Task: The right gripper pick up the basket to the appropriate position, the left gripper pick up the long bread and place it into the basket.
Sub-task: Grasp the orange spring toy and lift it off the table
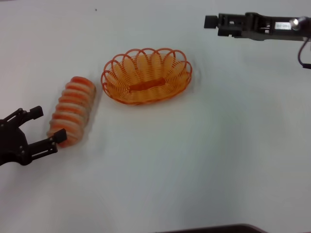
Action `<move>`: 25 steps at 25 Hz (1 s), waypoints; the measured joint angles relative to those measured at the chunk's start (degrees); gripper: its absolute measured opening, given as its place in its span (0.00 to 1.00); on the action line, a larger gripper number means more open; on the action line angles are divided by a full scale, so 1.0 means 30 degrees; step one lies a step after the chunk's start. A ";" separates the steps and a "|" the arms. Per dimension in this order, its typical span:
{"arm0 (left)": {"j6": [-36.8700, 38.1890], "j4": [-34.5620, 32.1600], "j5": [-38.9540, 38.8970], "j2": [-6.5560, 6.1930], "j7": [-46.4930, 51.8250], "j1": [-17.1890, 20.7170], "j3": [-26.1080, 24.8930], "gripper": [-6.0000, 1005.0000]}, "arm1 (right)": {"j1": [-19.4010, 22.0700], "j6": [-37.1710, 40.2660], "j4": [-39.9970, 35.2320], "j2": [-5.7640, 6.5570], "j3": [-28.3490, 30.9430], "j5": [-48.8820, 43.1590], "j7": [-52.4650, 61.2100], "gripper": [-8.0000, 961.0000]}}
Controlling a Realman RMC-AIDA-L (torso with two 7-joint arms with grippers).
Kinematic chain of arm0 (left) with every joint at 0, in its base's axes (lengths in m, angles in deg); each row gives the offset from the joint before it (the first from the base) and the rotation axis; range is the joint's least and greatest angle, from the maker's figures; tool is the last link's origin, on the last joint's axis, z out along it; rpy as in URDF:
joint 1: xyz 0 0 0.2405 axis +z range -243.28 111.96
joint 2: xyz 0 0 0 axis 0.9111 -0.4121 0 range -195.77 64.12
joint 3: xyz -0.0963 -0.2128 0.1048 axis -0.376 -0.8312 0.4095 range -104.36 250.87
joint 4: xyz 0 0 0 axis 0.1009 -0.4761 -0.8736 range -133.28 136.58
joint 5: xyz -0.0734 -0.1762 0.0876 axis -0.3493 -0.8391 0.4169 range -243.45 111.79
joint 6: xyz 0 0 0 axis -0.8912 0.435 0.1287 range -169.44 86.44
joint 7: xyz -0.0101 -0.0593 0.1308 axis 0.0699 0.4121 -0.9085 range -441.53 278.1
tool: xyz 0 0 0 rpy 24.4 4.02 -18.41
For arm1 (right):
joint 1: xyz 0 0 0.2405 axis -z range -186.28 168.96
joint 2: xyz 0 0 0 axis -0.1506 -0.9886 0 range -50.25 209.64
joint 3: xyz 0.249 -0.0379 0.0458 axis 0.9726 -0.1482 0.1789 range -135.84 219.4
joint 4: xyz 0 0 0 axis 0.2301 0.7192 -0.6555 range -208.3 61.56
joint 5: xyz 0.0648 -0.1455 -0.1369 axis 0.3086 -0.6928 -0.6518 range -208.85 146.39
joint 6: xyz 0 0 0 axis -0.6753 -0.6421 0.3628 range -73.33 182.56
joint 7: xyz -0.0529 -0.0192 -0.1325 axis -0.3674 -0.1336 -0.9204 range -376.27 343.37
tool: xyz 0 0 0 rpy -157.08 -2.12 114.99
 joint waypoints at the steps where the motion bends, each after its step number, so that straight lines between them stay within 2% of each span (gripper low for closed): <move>1: 0.0002 0.0111 -0.0062 -0.0004 0.0021 -0.0006 -0.0006 0.93 | 0.0164 0.0657 -0.0090 0.0054 0.0067 0.0124 -0.1464 0.91; 3: 0.0006 0.0242 -0.0080 0.0002 0.0110 -0.0020 -0.0021 0.93 | 0.0596 0.1944 -0.0281 0.0085 0.0253 0.0227 -0.4933 0.97; 5: 0.0018 0.0398 -0.0082 0.0040 0.0165 -0.0025 -0.0034 0.93 | 0.1300 0.2969 -0.0430 -0.0010 0.0430 0.0252 -0.9055 0.97; 8: 0.0018 0.0708 -0.0081 0.0065 0.0170 -0.0046 -0.0033 0.93 | 0.2408 0.3610 -0.0465 -0.0411 0.0615 0.0263 -1.3824 0.97; 11: -0.0112 0.0892 -0.0081 0.0067 0.0176 -0.0056 -0.0034 0.93 | 0.3260 0.3207 -0.0373 -0.0763 0.0678 -0.0114 -1.7030 0.97; 15: -0.0153 0.0932 0.0007 0.0006 0.0181 0.0005 -0.0027 0.93 | 0.3742 0.1850 -0.0292 -0.1074 0.0654 -0.1618 -1.8783 0.97; 19: -0.0208 0.0935 0.0365 -0.0075 0.0201 0.0045 0.0147 0.93 | 0.3532 0.0754 -0.0239 -0.1212 0.0520 -0.3180 -1.9078 0.97; 25: -0.0222 0.0962 0.0641 -0.0127 0.0232 0.0225 0.0231 0.93 | 0.3083 -0.0360 0.0456 -0.1318 0.0273 -0.3517 -2.0152 0.97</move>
